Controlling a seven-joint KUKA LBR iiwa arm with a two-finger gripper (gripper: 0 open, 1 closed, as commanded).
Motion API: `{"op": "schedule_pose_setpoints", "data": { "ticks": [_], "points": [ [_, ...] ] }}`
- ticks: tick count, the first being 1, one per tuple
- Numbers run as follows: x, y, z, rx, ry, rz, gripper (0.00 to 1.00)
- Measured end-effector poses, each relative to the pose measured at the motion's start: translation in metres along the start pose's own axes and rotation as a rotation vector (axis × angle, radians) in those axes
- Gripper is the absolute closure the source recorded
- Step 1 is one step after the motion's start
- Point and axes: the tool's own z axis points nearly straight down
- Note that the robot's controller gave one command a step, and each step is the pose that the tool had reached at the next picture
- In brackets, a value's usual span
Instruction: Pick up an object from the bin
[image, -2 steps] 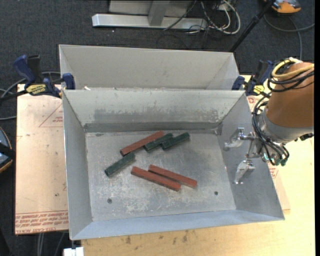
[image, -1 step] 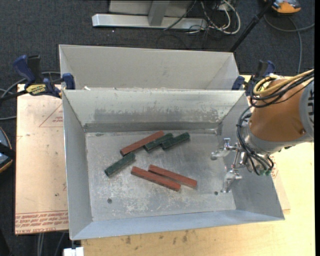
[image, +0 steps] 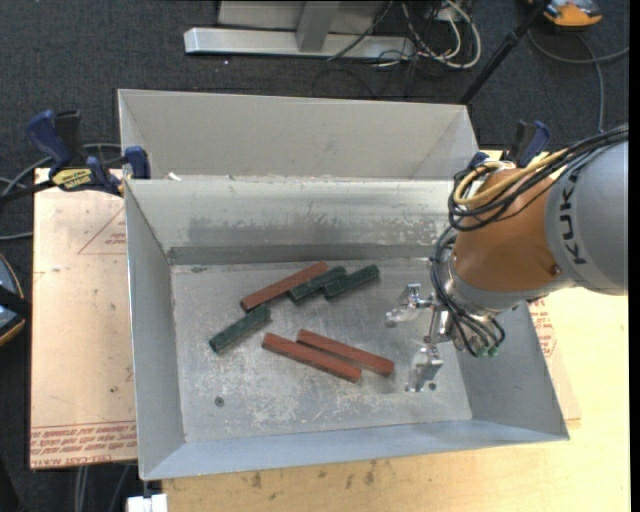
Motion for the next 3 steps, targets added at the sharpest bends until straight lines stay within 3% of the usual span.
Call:
{"op": "schedule_pose_setpoints", "data": {
  "ticks": [1, 2, 3],
  "points": [
    [-0.006, 0.006, 0.043, 0.000, -0.015, 0.012, 1.00],
    [-0.006, 0.006, 0.043, 0.000, -0.015, 0.011, 1.00],
    [0.001, -0.002, -0.102, 0.001, -0.006, 0.031, 1.00]
  ]
}}
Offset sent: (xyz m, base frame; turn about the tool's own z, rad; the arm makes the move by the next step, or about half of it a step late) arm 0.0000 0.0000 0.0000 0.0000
